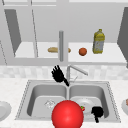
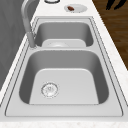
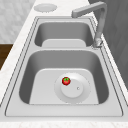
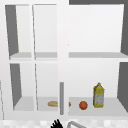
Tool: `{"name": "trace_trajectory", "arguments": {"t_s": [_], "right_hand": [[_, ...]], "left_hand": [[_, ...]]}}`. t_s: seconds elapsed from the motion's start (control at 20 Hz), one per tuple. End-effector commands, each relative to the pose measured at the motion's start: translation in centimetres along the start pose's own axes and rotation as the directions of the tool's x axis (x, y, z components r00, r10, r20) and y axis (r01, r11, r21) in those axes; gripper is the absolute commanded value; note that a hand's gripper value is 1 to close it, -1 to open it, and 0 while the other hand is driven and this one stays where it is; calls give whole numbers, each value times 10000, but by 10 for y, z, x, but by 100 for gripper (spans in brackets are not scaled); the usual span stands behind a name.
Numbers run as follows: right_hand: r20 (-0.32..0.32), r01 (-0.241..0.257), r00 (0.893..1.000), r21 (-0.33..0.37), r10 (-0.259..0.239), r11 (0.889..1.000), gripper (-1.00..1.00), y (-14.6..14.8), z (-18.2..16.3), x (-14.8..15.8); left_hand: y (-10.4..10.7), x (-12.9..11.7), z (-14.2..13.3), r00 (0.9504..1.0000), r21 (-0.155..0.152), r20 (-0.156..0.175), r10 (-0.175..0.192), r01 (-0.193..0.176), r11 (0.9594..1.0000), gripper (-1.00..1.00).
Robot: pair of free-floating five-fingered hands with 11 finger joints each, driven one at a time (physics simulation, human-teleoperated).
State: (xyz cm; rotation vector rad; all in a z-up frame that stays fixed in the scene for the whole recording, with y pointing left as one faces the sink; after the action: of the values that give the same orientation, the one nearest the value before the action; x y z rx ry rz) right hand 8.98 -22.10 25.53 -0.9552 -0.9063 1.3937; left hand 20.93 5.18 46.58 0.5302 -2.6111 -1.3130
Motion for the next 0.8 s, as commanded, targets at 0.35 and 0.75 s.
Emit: {"name": "trace_trajectory", "arguments": {"t_s": [0.35,0.75], "right_hand": [[0,0,10000,0,0,10000,0,0,0,0],[0,0,10000,0,0,10000,0,0,0,0]], "left_hand": [[-4,2,-7,9974,1192,-561,-445,509,9916,-100],[13,-8,-4,9962,1362,133,-864,838,9871,-100]]}}
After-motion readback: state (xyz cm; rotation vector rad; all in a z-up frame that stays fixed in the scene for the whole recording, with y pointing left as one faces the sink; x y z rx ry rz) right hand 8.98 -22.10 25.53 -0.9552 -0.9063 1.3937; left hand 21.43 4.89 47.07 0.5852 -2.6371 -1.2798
